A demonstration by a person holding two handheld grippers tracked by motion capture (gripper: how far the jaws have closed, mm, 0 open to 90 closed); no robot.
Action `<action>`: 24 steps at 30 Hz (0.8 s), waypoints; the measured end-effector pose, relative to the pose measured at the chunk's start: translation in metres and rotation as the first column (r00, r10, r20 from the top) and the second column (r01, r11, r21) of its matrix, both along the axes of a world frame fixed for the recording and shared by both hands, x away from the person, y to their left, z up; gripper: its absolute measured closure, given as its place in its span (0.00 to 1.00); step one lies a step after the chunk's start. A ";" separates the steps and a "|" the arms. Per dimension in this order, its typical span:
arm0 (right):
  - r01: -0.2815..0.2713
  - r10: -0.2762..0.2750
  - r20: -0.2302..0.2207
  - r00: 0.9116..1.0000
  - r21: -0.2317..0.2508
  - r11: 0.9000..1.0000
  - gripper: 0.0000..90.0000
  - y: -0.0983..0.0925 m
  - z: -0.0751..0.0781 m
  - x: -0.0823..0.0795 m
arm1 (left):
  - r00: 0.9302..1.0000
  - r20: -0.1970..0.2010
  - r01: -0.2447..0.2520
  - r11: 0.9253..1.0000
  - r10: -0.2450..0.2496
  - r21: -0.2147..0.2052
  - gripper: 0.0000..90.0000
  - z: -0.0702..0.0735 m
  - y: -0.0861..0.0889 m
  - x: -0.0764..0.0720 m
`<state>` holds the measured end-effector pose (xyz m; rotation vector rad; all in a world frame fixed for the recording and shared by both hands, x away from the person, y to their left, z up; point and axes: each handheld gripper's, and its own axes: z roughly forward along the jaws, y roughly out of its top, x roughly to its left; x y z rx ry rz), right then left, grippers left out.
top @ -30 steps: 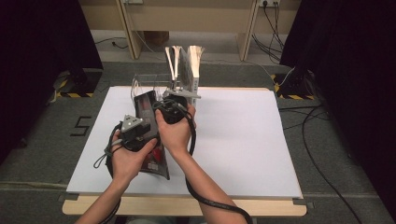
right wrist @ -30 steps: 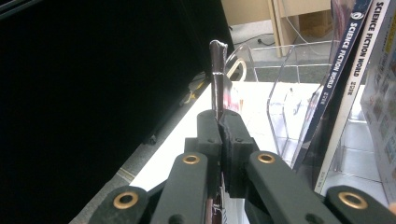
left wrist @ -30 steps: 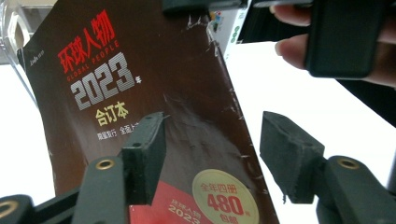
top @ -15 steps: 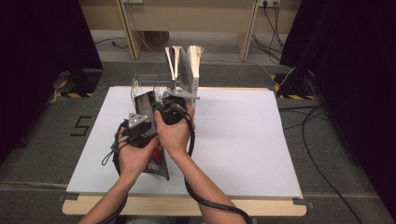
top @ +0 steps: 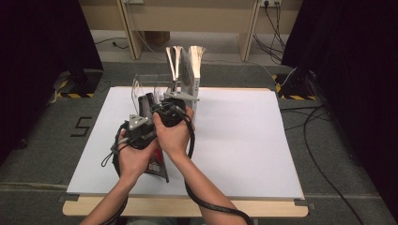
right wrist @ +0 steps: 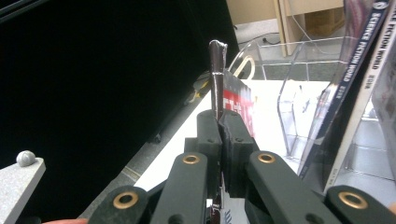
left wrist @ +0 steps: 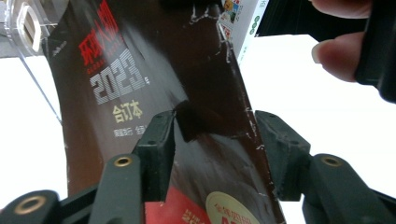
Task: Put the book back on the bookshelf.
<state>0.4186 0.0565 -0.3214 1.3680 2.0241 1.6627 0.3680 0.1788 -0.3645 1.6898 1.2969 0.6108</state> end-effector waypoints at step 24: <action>-0.077 0.079 0.041 0.996 -0.052 0.996 0.94 0.027 0.000 -0.010 | 0.999 -0.010 -0.038 0.994 0.037 -0.102 0.89 -0.007 0.033 -0.021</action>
